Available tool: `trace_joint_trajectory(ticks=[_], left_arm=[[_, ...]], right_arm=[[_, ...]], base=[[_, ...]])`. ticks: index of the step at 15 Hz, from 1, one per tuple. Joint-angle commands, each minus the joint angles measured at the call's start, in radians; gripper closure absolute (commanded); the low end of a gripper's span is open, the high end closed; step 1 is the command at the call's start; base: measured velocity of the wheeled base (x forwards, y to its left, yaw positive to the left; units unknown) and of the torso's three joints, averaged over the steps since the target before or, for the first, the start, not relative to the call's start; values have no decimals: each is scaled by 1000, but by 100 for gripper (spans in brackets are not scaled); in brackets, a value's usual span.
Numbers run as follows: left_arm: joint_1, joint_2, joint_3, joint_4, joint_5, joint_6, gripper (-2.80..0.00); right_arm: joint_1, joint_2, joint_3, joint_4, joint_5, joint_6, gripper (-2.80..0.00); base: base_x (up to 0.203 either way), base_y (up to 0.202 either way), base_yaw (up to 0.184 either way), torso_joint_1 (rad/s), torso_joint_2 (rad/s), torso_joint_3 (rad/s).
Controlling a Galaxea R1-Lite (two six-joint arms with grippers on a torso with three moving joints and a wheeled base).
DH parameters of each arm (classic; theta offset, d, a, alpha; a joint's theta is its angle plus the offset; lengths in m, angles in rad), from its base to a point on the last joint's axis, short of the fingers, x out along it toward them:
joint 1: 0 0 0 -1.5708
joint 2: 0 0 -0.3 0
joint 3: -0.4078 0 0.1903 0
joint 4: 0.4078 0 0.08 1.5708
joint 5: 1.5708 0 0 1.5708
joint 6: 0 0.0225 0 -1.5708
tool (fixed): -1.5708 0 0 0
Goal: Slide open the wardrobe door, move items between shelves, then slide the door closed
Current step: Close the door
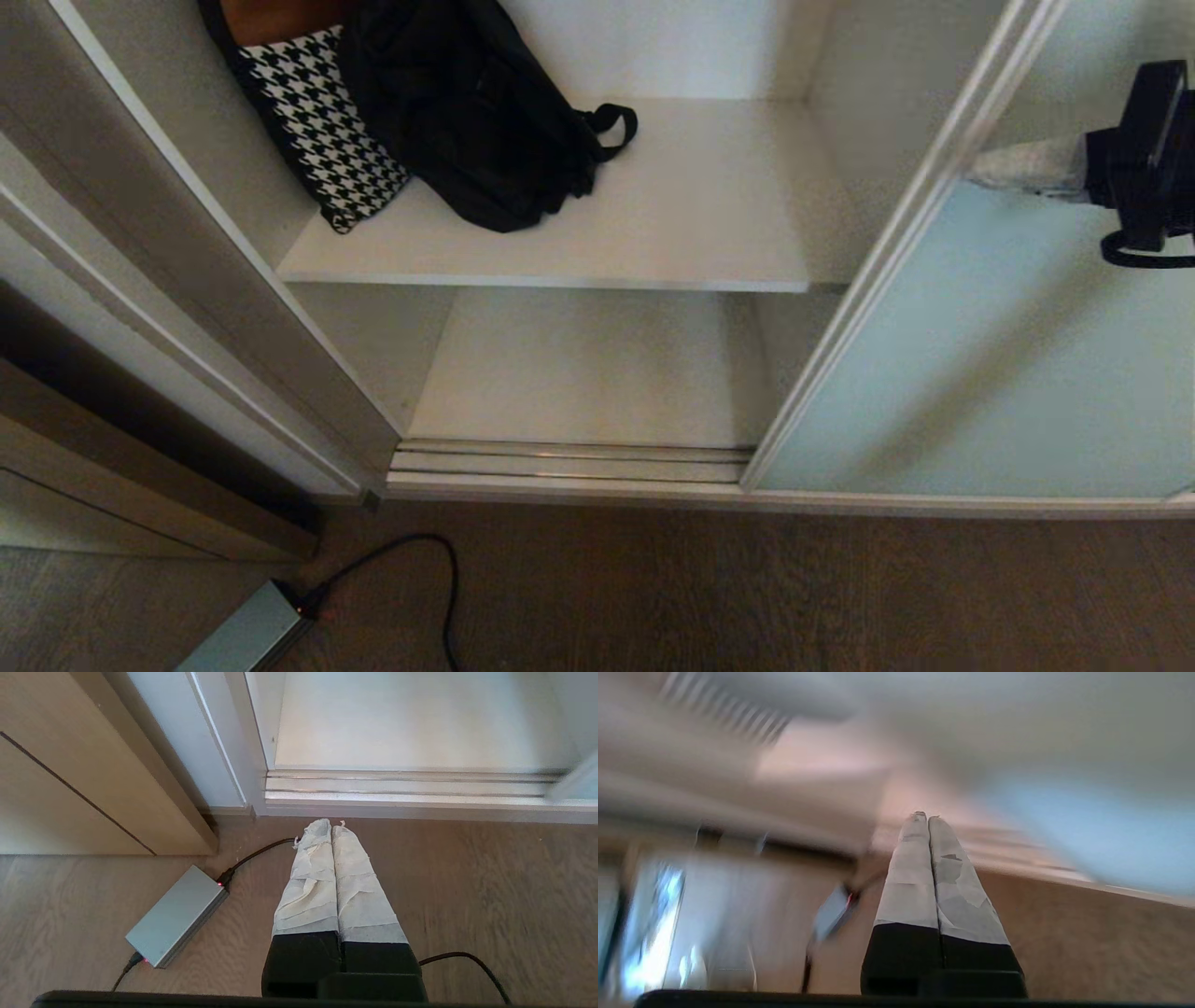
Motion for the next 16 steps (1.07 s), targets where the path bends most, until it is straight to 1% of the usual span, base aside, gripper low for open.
trace_joint_trajectory(ticks=[1,3,5,7,8,9,10,16], left_arm=[[0,2,0,0,0,0,0],[0,2,0,0,0,0,0],[0,2,0,0,0,0,0],[0,2,0,0,0,0,0],[0,2,0,0,0,0,0],[0,2,0,-2,0,0,0],[-1,2,0,0,0,0,0],[0,2,0,0,0,0,0]], right_arm=[[112,-109,58,9,-54,-28,0],[132,-192,104,9,-66,-56,0],[134,-257,124,12,-69,-66,0],[106,-307,147,12,-76,-69,0],[64,-327,151,13,-77,-69,0],[7,-341,152,15,-78,-69,0],[-72,-353,152,16,-77,-68,0],[-665,-406,151,16,-66,-68,0]], base=[[0,0,0,0,0,0],[0,0,0,0,0,0],[0,0,0,0,0,0],[0,0,0,0,0,0],[0,0,0,0,0,0],[0,0,0,0,0,0],[0,0,0,0,0,0],[0,0,0,0,0,0]])
